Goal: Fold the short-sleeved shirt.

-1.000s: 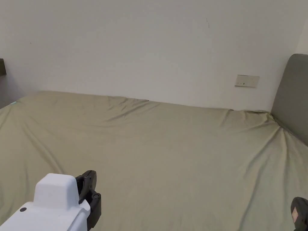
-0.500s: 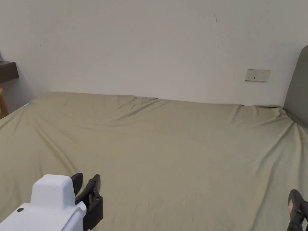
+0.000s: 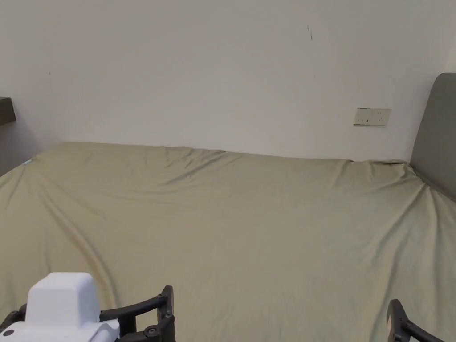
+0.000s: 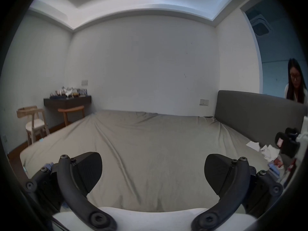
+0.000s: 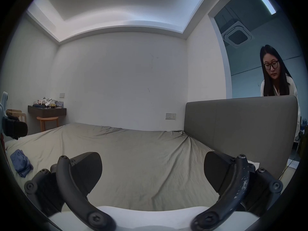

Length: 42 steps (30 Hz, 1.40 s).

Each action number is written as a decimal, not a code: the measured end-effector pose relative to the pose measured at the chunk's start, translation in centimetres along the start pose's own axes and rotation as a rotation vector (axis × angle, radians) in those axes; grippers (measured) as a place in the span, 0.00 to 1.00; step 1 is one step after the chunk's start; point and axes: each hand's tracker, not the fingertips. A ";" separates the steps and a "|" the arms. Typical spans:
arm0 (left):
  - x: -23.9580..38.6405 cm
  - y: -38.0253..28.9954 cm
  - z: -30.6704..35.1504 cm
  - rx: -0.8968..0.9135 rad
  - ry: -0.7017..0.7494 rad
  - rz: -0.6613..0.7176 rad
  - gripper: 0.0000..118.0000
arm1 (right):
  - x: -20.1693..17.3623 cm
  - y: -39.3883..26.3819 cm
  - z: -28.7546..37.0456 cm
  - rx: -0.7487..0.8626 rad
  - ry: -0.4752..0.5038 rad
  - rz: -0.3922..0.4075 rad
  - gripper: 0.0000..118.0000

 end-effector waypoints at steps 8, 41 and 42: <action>0.6 1.0 1.3 0.005 -0.041 0.029 1.00 | -0.3 -0.3 -0.1 -0.025 0.019 0.028 1.00; 1.1 0.6 -0.7 -0.018 -0.002 -0.075 1.00 | -0.4 -1.0 -1.0 -0.078 0.021 0.029 1.00; 1.1 0.6 -0.9 -0.023 -0.002 -0.076 1.00 | -0.4 -1.1 -1.2 -0.081 0.024 0.030 1.00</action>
